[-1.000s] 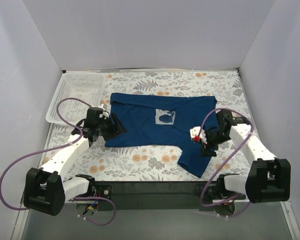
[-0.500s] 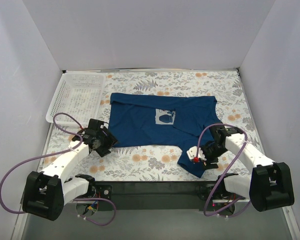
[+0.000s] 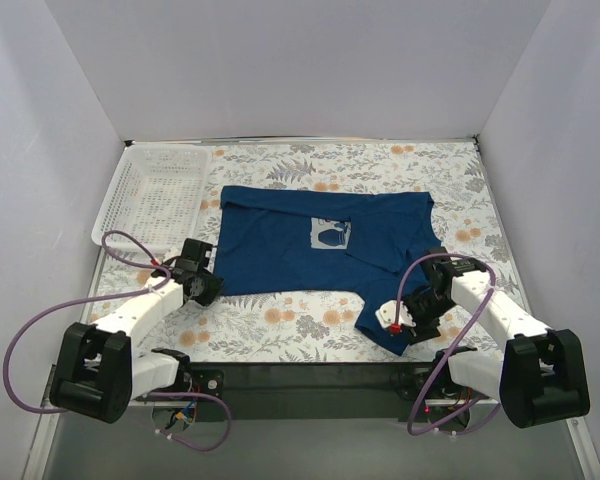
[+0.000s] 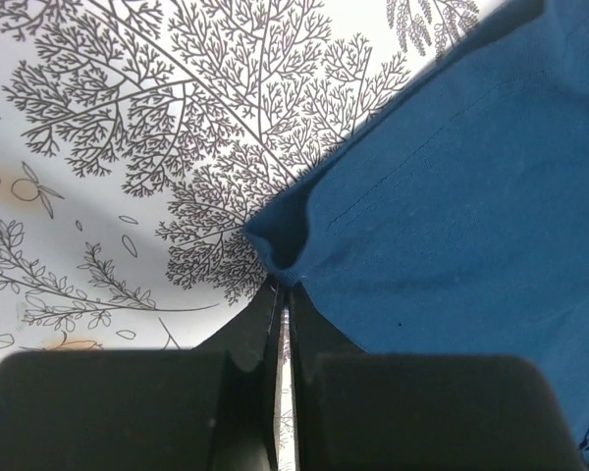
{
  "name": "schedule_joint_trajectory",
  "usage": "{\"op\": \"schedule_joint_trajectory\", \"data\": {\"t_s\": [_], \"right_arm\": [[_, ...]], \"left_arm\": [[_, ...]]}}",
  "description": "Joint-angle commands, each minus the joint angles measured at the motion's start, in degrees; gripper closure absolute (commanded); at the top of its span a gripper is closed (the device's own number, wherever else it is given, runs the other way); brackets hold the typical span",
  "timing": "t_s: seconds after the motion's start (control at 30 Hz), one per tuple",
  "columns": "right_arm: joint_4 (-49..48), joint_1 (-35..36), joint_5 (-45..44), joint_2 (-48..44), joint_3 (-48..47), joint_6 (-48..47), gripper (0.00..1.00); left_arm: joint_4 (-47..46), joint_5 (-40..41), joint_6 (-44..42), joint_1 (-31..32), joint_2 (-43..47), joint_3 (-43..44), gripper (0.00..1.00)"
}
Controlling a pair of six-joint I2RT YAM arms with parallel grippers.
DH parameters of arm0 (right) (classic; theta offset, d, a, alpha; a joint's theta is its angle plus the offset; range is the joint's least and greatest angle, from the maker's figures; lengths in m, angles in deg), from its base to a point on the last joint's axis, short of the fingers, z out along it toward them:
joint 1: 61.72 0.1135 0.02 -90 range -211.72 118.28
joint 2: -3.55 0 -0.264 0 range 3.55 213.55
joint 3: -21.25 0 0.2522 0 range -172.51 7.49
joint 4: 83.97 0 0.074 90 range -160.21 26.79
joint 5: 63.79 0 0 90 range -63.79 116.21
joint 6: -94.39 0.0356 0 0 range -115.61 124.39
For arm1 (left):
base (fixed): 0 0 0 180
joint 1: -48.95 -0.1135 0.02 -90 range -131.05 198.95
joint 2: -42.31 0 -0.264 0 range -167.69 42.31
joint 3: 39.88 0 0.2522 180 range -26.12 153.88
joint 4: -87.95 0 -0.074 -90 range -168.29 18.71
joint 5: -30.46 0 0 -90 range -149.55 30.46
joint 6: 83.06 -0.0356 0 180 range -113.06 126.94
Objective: Fold and stack the t-shirts
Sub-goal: Fold the tshirt
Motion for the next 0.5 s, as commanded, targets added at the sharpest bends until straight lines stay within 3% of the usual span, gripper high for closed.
{"op": "schedule_joint_trajectory", "data": {"t_s": [0.0, 0.27, 0.47], "right_arm": [[2.78, 0.23, -1.32, -0.57, 1.00, -4.81, 0.43], [2.17, 6.20, -1.15, -2.50, 3.11, -3.33, 0.52], [-1.69, 11.83, -1.58, -2.32, 5.92, 1.86, 0.73]], "left_arm": [[-1.04, 2.44, -0.12, 0.25, 4.84, -1.15, 1.00], [0.10, 2.26, -1.79, 0.25, 9.16, -2.55, 1.00], [-0.07, 1.38, -1.61, 0.25, 9.51, -2.99, 1.00]]}}
